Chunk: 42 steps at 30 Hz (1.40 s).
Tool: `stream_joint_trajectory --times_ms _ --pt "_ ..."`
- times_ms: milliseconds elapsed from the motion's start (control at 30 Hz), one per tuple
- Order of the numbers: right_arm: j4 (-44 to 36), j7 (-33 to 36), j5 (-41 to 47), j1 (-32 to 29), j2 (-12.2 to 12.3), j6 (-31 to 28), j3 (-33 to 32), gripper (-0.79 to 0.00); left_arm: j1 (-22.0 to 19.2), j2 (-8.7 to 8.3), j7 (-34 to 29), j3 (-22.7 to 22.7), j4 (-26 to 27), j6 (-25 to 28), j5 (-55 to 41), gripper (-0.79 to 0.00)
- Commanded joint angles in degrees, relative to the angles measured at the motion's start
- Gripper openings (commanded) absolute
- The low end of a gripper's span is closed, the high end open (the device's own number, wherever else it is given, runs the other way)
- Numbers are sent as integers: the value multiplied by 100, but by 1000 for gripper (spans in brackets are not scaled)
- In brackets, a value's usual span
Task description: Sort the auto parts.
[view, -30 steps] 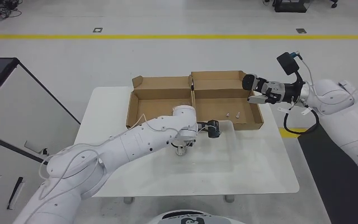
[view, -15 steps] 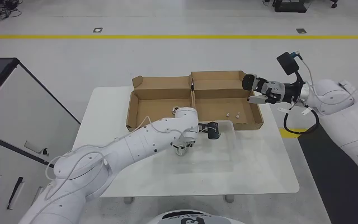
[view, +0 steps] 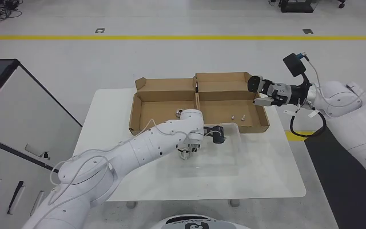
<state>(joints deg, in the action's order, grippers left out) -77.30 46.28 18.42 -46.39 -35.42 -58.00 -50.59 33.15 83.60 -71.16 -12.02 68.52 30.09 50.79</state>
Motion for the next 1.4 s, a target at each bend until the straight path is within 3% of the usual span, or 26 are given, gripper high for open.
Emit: stream_joint_trajectory --times_ms 0,333,633,1367 --pt "0 0 0 0 0 0 0 0 12 1 -31 -21 8 27 -23 -465" --pt "0 0 0 0 0 0 0 0 42 -9 -86 -114 86 217 -421 -336" --pt "0 0 0 0 0 0 0 0 -30 -17 -94 -98 34 209 -444 -406" --pt "0 0 0 0 0 0 0 0 -23 180 40 -8 -414 344 -470 -533"
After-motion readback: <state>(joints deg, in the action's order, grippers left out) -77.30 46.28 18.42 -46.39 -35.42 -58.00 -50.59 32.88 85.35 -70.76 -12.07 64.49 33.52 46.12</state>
